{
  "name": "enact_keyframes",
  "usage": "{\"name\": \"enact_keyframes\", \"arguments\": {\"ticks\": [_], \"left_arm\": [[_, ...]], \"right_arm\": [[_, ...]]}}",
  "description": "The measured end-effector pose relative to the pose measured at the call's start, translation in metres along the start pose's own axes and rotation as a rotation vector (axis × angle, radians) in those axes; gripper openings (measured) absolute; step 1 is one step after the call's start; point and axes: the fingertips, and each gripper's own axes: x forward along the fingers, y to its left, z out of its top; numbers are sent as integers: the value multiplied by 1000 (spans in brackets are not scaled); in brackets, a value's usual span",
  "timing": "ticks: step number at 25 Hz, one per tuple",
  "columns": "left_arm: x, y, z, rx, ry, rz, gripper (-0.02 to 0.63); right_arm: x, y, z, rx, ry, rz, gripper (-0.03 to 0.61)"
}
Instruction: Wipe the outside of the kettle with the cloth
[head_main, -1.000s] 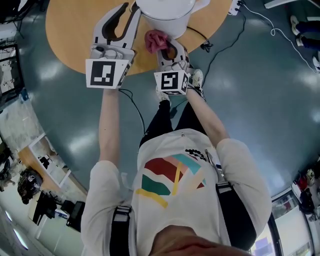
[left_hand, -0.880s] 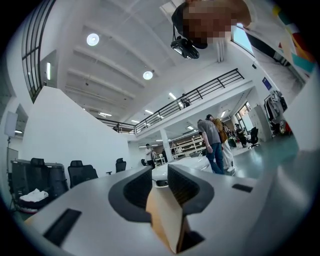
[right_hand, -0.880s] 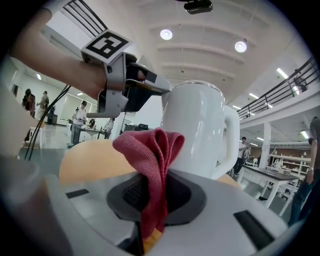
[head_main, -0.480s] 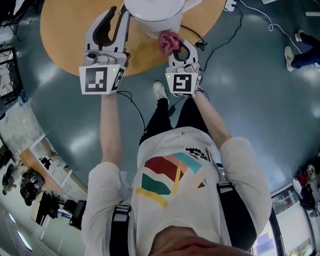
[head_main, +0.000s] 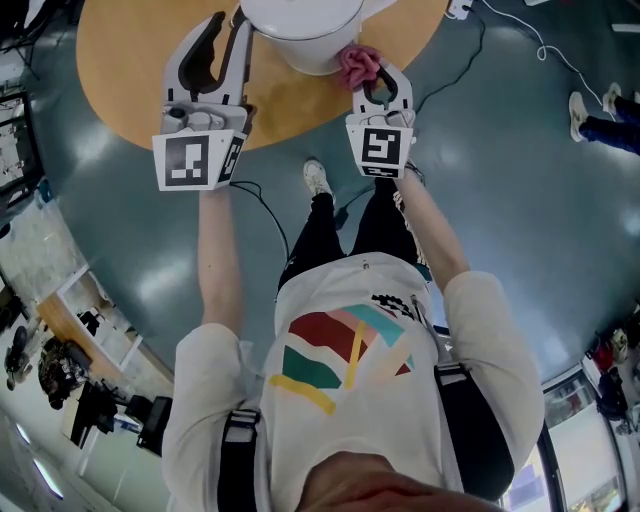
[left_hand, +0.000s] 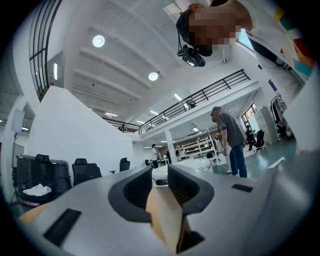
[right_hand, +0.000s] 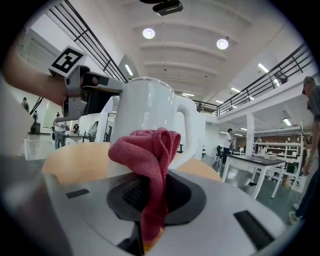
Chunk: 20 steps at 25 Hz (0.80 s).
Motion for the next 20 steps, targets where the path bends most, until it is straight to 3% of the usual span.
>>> {"name": "enact_keyframes", "arguments": {"ticks": [5, 12, 20], "left_arm": [[-2, -2, -2, -1, -2, 4, 138], [-3, -7, -7, -2, -1, 5, 138], [-15, -5, -7, 2, 8, 8, 138]], "right_arm": [[17, -26, -7, 62, 11, -56, 48], [48, -46, -8, 23, 19, -55, 47], [38, -47, 0, 15, 29, -72, 47]]}}
